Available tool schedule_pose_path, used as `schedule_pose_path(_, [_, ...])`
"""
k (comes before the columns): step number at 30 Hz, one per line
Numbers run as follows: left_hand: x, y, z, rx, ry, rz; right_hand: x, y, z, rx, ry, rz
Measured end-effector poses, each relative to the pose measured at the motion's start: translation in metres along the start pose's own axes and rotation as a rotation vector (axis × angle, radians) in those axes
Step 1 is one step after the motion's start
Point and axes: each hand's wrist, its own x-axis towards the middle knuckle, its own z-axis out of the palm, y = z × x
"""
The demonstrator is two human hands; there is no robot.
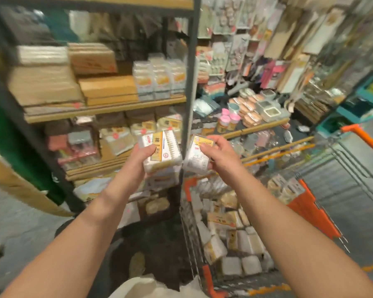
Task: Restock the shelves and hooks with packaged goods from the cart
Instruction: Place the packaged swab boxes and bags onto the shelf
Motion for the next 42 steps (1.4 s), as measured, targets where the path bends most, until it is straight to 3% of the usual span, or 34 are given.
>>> schedule_pose_path(9, [0.052, 0.084, -0.089, -0.061, 0.151, 0.061, 0.093, -0.054, 0.096, 0.043, -0.122, -0.022])
schedule_pose_path(26, [0.085, 0.156, -0.153, 0.006, 0.08, 0.171, 0.219, -0.167, 0.155, -0.22, -0.169, -0.209])
schedule_pose_path(32, [0.088, 0.16, -0.146, 0.0, 0.043, 0.197, 0.266, -0.184, 0.172, -0.552, -0.101, -0.342])
schedule_pose_path(35, [0.093, 0.156, -0.133, 0.025, 0.015, 0.219, 0.301, -0.188, 0.167, -0.571, -0.021, -0.314])
schedule_pose_path(39, [0.097, 0.152, -0.125, 0.043, 0.04, 0.234, 0.343, -0.183, 0.157, -0.707, -0.137, -0.35])
schedule_pose_path(42, [0.103, 0.151, -0.122, 0.027, 0.151, 0.162, 0.351, -0.18, 0.152, -0.9, -0.271, -0.361])
